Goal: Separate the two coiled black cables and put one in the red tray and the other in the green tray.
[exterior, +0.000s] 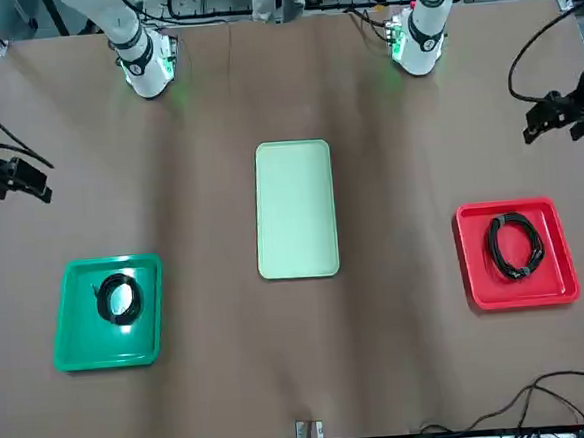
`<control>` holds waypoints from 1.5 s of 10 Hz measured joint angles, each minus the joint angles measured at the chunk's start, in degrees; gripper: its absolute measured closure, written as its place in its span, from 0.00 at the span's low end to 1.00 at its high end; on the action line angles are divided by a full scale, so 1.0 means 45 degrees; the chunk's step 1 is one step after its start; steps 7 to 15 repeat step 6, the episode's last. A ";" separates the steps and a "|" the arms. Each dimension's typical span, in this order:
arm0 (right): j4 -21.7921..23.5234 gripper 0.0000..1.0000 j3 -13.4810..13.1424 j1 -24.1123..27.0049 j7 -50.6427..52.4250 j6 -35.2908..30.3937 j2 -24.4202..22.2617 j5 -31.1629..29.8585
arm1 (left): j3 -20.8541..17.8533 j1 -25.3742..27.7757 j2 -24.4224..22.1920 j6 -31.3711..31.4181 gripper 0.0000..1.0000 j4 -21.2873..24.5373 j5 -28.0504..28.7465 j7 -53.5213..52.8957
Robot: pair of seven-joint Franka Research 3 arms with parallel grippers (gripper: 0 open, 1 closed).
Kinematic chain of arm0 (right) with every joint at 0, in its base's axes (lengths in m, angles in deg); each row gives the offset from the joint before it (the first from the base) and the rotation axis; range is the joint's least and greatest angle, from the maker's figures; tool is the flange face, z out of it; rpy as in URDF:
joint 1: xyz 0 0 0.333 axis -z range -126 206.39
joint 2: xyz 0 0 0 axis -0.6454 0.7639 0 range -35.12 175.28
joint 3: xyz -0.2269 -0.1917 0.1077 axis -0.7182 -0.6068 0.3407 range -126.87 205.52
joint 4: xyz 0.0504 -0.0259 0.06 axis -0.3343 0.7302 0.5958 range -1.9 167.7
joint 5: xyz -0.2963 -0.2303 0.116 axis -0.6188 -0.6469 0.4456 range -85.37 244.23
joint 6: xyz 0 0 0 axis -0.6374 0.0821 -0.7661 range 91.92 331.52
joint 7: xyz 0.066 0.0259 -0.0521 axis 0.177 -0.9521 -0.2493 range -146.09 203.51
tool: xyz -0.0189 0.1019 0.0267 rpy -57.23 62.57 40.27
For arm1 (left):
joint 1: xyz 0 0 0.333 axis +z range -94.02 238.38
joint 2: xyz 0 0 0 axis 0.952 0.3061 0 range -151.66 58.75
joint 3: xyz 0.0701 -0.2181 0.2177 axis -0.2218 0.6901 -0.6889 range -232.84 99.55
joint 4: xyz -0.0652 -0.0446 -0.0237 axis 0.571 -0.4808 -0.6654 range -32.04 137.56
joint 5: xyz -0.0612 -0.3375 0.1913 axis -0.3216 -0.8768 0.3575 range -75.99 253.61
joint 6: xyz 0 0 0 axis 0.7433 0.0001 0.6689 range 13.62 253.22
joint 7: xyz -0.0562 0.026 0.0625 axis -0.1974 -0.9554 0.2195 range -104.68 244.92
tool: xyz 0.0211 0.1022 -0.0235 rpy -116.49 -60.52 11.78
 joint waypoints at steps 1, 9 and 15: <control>0.0000 0.00 0.0012 0.0000 0.0000 0.0000 -0.0001 -0.0001 | 0.0005 0.0002 0.0000 0.0052 0.00 0.0005 0.0062 0.0013; -0.0002 0.00 0.0015 0.0006 0.0000 0.0000 -0.0003 0.0015 | 0.0014 0.0002 0.0003 0.0062 0.00 0.0076 0.0066 0.0129; -0.0002 0.00 0.0015 0.0006 0.0000 0.0000 -0.0003 0.0015 | 0.0014 0.0002 0.0003 0.0062 0.00 0.0076 0.0066 0.0129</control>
